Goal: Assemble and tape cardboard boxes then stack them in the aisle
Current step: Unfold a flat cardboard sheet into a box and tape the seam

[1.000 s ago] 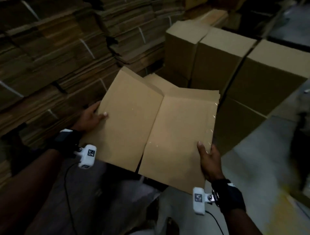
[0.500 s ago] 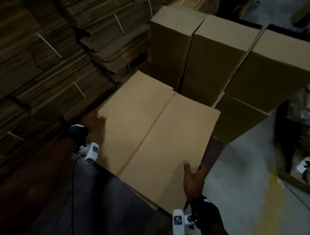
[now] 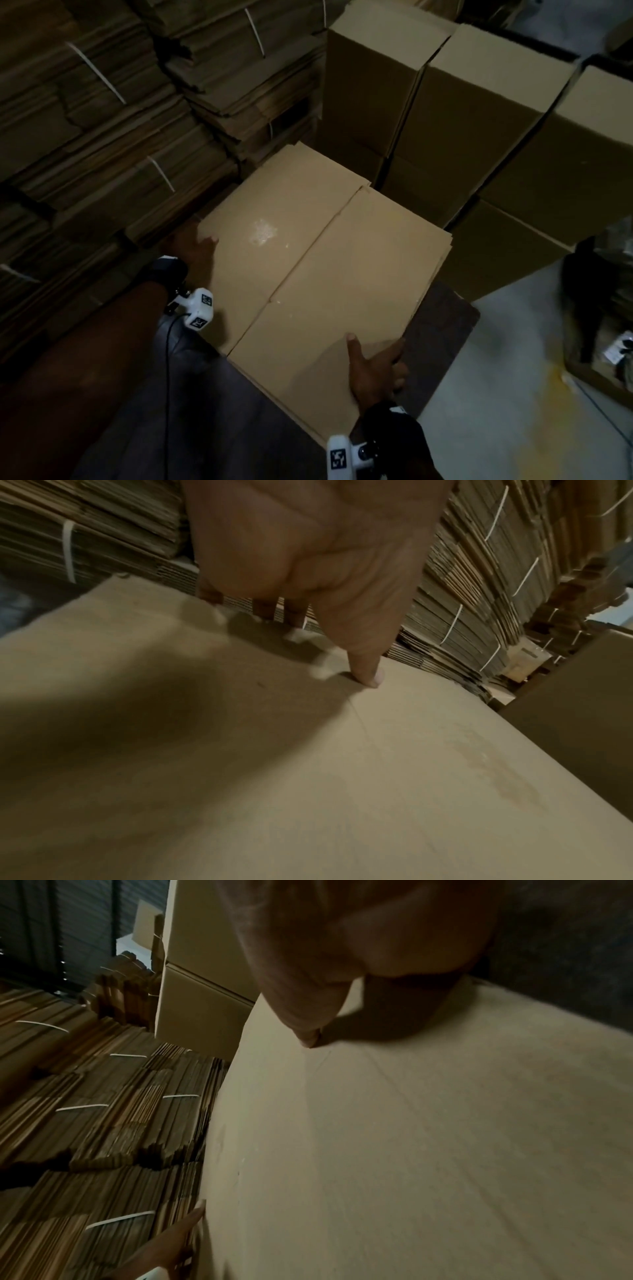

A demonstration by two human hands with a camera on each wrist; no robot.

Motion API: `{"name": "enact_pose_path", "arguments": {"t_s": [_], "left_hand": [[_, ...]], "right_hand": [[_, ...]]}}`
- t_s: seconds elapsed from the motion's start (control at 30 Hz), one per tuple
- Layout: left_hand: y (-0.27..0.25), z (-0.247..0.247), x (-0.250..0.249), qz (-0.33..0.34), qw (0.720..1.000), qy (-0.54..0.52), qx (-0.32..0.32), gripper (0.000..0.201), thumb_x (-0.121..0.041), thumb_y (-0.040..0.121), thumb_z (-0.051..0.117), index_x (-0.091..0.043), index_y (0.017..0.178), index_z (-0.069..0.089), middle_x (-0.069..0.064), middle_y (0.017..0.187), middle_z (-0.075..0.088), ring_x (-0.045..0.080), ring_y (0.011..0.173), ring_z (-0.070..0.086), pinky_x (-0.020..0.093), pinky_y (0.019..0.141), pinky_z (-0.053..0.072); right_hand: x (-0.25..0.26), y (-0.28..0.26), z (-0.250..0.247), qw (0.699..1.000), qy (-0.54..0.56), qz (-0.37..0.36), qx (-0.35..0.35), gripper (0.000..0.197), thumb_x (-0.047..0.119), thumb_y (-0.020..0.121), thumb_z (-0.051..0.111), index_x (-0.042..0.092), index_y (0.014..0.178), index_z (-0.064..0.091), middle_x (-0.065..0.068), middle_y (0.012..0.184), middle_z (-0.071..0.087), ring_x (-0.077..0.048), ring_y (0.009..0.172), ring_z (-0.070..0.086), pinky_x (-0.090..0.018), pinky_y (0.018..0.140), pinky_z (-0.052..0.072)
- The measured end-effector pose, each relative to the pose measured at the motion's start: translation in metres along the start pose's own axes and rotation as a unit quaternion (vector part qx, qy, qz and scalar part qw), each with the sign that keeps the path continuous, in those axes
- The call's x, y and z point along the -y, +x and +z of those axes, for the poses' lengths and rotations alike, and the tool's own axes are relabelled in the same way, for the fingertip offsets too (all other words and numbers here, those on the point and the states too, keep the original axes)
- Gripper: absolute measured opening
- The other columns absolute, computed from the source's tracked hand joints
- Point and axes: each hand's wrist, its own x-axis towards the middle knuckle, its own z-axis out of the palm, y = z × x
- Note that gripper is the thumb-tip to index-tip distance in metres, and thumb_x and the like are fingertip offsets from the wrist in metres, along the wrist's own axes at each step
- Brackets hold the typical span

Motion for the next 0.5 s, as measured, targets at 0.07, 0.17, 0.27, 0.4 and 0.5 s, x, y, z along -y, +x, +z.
{"name": "enact_pose_path", "arguments": {"t_s": [0.07, 0.17, 0.27, 0.4, 0.5], "left_hand": [[0.007, 0.002, 0.0, -0.01, 1.0, -0.018, 0.014, 0.074, -0.059, 0.074, 0.081, -0.035, 0.14, 0.056, -0.012, 0.137, 0.055, 0.025, 0.126, 0.055, 0.048, 0.11, 0.043], [0.011, 0.006, 0.003, -0.018, 1.0, 0.008, 0.009, 0.074, -0.049, 0.083, 0.079, -0.034, 0.148, 0.047, -0.012, 0.144, 0.047, 0.017, 0.125, 0.051, 0.038, 0.114, 0.037], [-0.004, 0.013, 0.01, -0.011, 0.998, -0.063, -0.025, 0.078, -0.041, 0.081, 0.083, -0.037, 0.149, 0.045, -0.02, 0.149, 0.041, 0.002, 0.129, 0.046, 0.026, 0.11, 0.039], [-0.016, 0.006, 0.014, 0.016, 0.999, -0.044, 0.0, 0.056, -0.027, 0.085, 0.081, -0.056, 0.126, 0.056, -0.043, 0.124, 0.048, -0.016, 0.12, 0.047, 0.018, 0.105, 0.041], [-0.024, -0.008, -0.002, 0.019, 0.998, -0.003, 0.051, 0.068, -0.014, 0.09, 0.075, -0.03, 0.149, 0.045, -0.023, 0.143, 0.04, 0.0, 0.133, 0.041, 0.032, 0.115, 0.031]], "right_hand": [[0.005, 0.0, 0.003, 1.0, -0.012, 0.004, -0.005, 0.114, 0.067, 0.083, 0.069, 0.023, 0.162, 0.0, -0.026, 0.155, 0.019, -0.045, 0.14, 0.023, -0.057, 0.11, 0.028], [0.006, 0.003, 0.006, 1.0, -0.024, -0.006, -0.018, 0.114, 0.069, 0.082, 0.067, 0.02, 0.162, 0.003, -0.024, 0.154, 0.021, -0.045, 0.138, 0.025, -0.056, 0.11, 0.028], [0.006, 0.008, 0.005, 0.999, -0.024, -0.01, -0.024, 0.114, 0.07, 0.081, 0.068, 0.019, 0.162, 0.006, -0.024, 0.155, 0.022, -0.045, 0.138, 0.025, -0.057, 0.11, 0.028], [0.004, 0.011, 0.0, 1.0, -0.007, -0.012, -0.019, 0.114, 0.068, 0.08, 0.07, 0.02, 0.162, 0.007, -0.023, 0.156, 0.021, -0.044, 0.141, 0.024, -0.058, 0.111, 0.027], [0.001, 0.012, -0.005, 0.999, 0.006, -0.03, -0.02, 0.112, 0.067, 0.081, 0.071, 0.024, 0.162, 0.006, -0.022, 0.158, 0.018, -0.044, 0.144, 0.022, -0.058, 0.113, 0.025]]}}
